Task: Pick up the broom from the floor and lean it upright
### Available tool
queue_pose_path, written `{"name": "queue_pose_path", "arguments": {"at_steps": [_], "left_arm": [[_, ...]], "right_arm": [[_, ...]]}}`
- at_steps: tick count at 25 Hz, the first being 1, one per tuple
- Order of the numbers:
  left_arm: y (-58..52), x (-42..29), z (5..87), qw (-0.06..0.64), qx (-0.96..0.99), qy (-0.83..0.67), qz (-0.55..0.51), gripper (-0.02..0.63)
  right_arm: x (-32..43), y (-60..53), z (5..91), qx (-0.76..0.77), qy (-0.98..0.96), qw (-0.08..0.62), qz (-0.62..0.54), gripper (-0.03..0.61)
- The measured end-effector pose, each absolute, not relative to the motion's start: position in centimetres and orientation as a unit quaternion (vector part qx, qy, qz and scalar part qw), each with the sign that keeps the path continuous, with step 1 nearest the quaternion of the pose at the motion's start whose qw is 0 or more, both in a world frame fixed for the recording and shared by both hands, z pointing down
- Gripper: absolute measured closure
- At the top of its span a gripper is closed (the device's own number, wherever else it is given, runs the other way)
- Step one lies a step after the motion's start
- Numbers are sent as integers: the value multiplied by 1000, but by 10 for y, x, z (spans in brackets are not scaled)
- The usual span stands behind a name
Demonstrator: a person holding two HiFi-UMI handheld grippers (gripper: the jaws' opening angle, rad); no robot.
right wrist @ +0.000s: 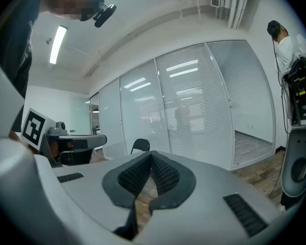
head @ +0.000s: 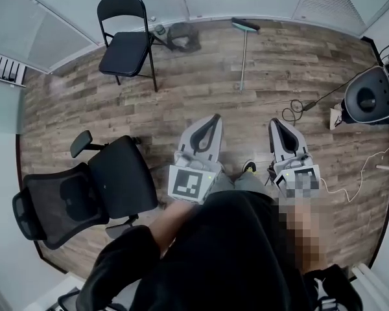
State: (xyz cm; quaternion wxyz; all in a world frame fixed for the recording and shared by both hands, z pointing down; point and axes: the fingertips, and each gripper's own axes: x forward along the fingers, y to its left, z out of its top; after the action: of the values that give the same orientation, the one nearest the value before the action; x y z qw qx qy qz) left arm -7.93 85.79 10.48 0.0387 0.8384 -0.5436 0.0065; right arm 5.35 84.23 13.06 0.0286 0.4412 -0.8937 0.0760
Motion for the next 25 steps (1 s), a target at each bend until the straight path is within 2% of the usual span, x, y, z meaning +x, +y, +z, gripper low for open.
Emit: {"name": "queue_pose_path", "arguments": {"at_steps": [11,25], "left_arm": [[838,-70,123,64,846,-528,11,594],[716,-22,106,41,837,-546,25,594]], "right_arm": [[60,824,134,436,-897,29,68,571],[129,695,124,435,-898,-18,65,571]]}}
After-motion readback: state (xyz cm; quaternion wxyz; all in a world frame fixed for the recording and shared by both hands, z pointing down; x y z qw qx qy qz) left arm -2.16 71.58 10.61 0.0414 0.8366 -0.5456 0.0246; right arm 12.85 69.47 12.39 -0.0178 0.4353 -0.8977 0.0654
